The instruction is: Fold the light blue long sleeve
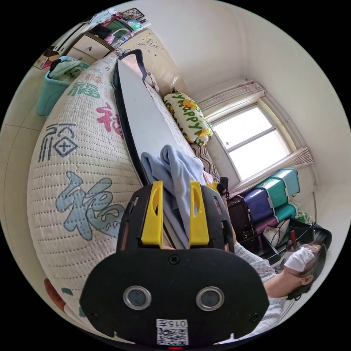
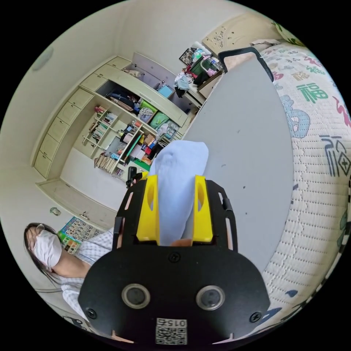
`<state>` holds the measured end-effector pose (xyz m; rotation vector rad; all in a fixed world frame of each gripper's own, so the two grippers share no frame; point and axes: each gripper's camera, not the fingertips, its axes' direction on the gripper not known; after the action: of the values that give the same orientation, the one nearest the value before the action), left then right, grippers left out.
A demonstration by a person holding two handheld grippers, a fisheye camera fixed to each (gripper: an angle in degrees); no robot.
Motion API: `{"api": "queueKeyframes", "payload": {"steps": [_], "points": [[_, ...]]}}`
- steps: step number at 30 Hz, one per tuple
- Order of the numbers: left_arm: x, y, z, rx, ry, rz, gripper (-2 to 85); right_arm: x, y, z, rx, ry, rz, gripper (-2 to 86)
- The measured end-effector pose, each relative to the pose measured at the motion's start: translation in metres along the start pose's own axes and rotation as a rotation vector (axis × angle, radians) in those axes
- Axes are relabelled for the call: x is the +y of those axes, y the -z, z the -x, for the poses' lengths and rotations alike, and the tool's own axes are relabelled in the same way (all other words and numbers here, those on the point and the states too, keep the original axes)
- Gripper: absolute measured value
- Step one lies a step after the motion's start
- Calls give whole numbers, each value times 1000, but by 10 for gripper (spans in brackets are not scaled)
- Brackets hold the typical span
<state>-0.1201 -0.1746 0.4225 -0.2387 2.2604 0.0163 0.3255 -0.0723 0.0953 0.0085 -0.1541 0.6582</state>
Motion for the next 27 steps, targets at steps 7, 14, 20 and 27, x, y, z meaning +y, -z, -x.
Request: {"api": "queueKeyframes", "payload": {"steps": [7,14,20,27], "points": [[-17,-1,25,37,4,27,140,-39,-19,2,73,18,160,177],[-29,-3,54,99,12,63,136,-73,-20,8,20,45,221,178],[-31,-8,59,84,-30,96,135,-86,-21,20,28,46,255,158],[-24,0,68,71,-49,78,105,-80,-6,57,56,123,211,116]]}}
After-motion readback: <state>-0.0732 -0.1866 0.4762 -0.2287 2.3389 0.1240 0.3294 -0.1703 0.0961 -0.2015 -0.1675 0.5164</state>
